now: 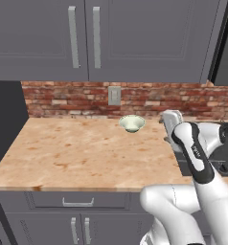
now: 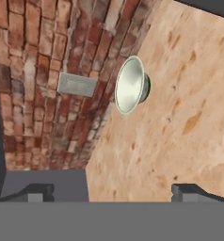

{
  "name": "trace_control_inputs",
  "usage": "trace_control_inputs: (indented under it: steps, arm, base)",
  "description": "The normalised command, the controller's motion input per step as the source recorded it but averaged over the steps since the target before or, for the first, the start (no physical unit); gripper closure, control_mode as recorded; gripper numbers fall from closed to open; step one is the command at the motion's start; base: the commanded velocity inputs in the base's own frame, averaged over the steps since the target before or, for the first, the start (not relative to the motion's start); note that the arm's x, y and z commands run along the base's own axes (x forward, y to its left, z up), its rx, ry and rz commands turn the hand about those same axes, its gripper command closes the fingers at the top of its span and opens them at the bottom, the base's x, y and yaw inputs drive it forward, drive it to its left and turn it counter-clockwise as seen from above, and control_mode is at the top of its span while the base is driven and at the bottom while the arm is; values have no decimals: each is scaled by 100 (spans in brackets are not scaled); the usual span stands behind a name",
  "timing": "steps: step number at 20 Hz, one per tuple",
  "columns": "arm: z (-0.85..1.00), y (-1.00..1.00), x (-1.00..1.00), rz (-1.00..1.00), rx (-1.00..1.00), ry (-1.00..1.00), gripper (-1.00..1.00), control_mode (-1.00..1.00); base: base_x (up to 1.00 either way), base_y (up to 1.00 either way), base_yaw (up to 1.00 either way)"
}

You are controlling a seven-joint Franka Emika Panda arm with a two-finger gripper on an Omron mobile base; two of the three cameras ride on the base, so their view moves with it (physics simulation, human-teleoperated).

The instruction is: Pick up the bowls on the counter and stack them on top of one another in the open cabinet. Place the smaller bowl on top of the larger bowl.

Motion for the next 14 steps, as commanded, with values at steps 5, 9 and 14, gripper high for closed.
trace_control_inputs:
  steps: [5,9,14]
  arm:
    - [-14,-1,38,0,2,0,-100,-100]
    - [-12,-2,38,0,2,0,-100,-100]
    - [-19,-6,37,0,3,0,-100,-100]
  base:
    - [0,0,0]
    - [0,0,0]
    - [0,0,0]
